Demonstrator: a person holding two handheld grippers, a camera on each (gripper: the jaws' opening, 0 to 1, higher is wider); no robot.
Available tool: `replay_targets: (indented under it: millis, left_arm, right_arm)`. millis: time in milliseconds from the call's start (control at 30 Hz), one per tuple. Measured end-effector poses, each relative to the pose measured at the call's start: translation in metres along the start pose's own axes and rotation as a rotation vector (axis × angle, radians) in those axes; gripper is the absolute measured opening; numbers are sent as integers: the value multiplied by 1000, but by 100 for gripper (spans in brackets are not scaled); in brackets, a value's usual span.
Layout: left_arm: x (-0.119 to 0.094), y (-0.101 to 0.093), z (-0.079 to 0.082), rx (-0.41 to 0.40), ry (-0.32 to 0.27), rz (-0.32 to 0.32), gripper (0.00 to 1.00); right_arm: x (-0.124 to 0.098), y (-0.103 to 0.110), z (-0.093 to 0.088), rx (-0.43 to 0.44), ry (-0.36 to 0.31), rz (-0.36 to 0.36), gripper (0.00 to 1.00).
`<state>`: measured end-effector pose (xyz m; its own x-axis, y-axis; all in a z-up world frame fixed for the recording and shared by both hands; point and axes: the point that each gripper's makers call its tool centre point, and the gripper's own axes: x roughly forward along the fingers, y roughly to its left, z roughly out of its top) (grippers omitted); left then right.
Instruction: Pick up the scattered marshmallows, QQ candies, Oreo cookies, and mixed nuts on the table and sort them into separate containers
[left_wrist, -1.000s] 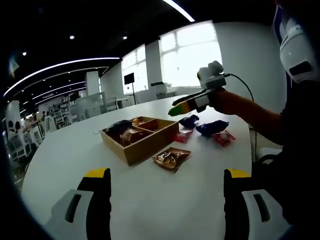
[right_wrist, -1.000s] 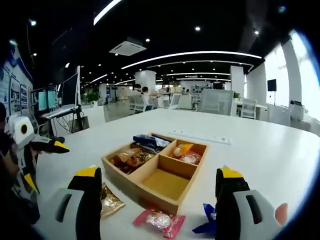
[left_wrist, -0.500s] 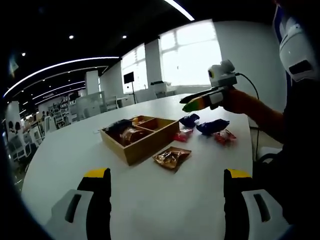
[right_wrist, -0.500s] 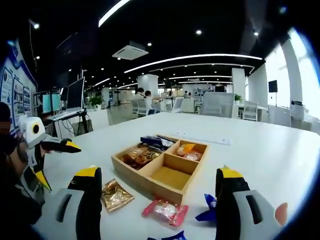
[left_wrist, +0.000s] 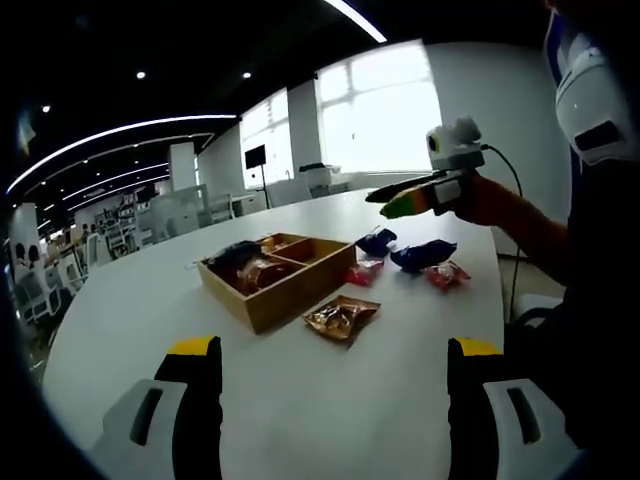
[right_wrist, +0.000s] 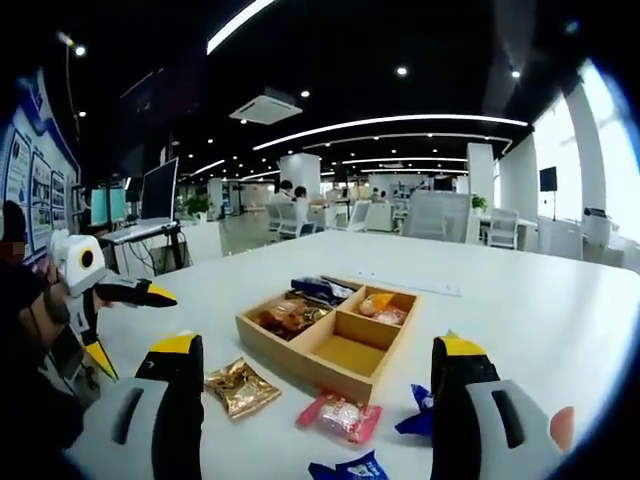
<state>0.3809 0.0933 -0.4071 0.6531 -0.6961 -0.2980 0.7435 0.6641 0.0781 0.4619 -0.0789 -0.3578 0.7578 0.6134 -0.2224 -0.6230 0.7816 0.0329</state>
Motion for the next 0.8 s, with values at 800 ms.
replay_targets:
  millis: [800]
  left_arm:
    - [0, 1, 0, 14, -15, 4, 97]
  right_arm:
    - [-25, 3, 8, 14, -21, 3, 90]
